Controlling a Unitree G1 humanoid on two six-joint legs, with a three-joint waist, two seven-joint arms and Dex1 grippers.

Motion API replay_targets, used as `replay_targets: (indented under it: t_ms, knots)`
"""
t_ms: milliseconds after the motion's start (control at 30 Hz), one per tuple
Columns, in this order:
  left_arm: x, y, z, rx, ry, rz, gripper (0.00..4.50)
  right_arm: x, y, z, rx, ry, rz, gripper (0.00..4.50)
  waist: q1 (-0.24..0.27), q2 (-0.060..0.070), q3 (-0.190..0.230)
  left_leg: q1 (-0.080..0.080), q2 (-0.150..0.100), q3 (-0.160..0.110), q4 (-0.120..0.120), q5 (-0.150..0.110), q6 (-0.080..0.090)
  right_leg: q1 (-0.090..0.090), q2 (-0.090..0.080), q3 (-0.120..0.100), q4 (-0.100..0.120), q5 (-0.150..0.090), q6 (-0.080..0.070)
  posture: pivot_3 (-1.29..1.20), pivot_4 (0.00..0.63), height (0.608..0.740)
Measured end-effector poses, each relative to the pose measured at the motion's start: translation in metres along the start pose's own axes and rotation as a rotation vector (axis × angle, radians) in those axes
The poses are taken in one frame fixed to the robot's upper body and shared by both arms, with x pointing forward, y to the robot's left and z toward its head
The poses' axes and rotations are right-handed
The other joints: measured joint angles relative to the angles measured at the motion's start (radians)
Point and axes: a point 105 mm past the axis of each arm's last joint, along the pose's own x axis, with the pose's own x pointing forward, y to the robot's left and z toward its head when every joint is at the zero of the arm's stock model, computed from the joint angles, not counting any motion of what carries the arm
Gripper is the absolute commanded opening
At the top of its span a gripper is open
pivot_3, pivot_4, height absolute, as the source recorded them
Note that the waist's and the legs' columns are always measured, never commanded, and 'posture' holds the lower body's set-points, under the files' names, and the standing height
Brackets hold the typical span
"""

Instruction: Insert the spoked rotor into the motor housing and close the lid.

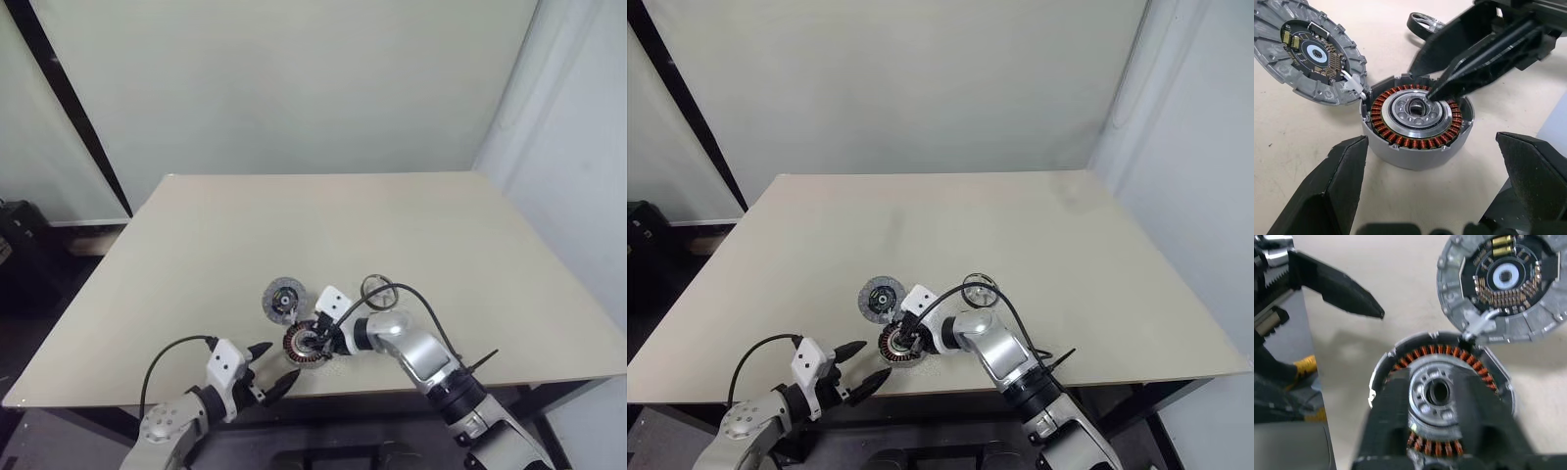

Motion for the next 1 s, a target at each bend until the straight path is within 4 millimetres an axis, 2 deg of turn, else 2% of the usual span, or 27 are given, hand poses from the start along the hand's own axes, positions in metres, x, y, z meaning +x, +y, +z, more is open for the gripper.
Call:
replay_targets:
  t_ms: [33, 67, 300, 600, 1000]
  knots:
    - [0.0, 0.0, 0.0, 0.0, 0.0, 0.0, 4.5, 0.0, 0.0, -0.001, -0.001, 0.014, -0.005, 0.09, 0.0, 0.0, 0.0, 0.0, 0.0, 0.0, 0.0, 0.0, 0.0, 0.0, 0.0, 0.0, 0.0, 0.0, 0.0, 0.0, 0.0, 0.74]
    - [0.0, 0.0, 0.0, 0.0, 0.0, 0.0, 4.5, -0.001, 0.0, -0.003, 0.0, 0.025, -0.008, 0.03, 0.0, 0.0, 0.0, 0.0, 0.0, 0.0, 0.0, 0.0, 0.0, 0.0, 0.0, 0.0, 0.0, 0.0, 0.0, 0.0, 0.0, 0.74]
    - [0.0, 0.0, 0.0, 0.001, 0.002, 0.0, 4.5, 0.003, 0.0, -0.006, -0.004, 0.075, -0.064, 0.03, 0.0, 0.0, 0.0, 0.0, 0.0, 0.0, 0.0, 0.0, 0.0, 0.0, 0.0, 0.0, 0.0, 0.0, 0.0, 0.0, 0.0, 0.74]
    - [-0.001, 0.001, -0.003, -0.007, 0.021, 0.0, 4.5, 0.011, 0.01, -0.002, -0.019, 0.078, -0.059, 0.03, 0.0, 0.0, 0.0, 0.0, 0.0, 0.0, 0.0, 0.0, 0.0, 0.0, 0.0, 0.0, 0.0, 0.0, 0.0, 0.0, 0.0, 0.74]
    - [-0.002, 0.001, -0.005, -0.01, 0.028, 0.001, 4.5, 0.012, 0.006, -0.004, -0.03, 0.092, -0.099, 0.03, 0.0, 0.0, 0.0, 0.0, 0.0, 0.0, 0.0, 0.0, 0.0, 0.0, 0.0, 0.0, 0.0, 0.0, 0.0, 0.0, 0.0, 0.74]
